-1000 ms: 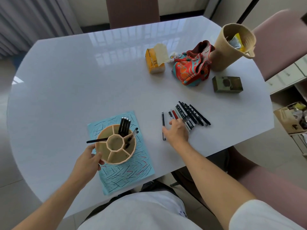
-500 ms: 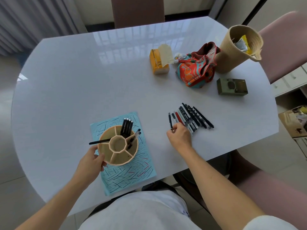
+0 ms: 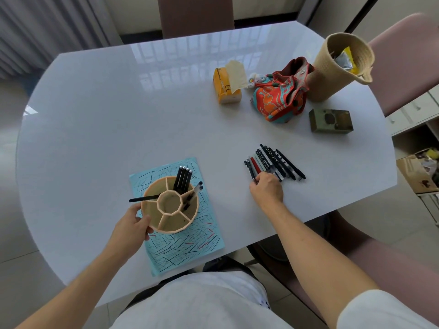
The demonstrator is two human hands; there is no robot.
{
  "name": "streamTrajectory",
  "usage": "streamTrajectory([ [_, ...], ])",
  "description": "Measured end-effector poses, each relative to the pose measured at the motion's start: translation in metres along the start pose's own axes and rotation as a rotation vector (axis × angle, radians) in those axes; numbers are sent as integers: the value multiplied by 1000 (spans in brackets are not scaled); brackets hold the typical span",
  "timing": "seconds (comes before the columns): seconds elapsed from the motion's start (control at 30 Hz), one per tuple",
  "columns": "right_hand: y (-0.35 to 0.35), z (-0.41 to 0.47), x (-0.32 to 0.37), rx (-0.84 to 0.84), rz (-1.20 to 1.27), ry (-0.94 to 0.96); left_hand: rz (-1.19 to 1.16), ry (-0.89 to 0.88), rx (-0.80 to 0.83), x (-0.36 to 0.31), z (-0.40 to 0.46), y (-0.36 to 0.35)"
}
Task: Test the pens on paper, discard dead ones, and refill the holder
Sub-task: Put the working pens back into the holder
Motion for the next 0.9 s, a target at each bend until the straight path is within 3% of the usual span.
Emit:
streamTrajectory([
  [0.27, -2, -2, 3, 90, -24, -25, 0, -3, 4, -1, -5, -3],
  [0.33, -4, -6, 8, 73, 190, -41, 1, -2, 6, -1, -7, -3],
  [0.5, -11, -40, 48, 89, 1046, -70, 15, 15, 25, 0, -11, -5],
  [0.6, -14, -61, 77, 111, 1283, -42, 35, 24, 36, 1, -13, -5],
  [0.7, -21, -76, 104, 98, 1331, 2, 39, 26, 48, 1, -15, -5],
  [0.9, -18, -78, 143, -88, 1208, 31, 39, 31, 56, 5, -15, -5],
])
Point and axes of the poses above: each hand's wrist, its own z-axis towards the middle knuckle, its own y-axis out of the back of the hand, x = y × z, the point moved 7 cm from there along z, towards the middle knuckle, and after that the axes turned 15 degrees about y, right-handed, at the moved point
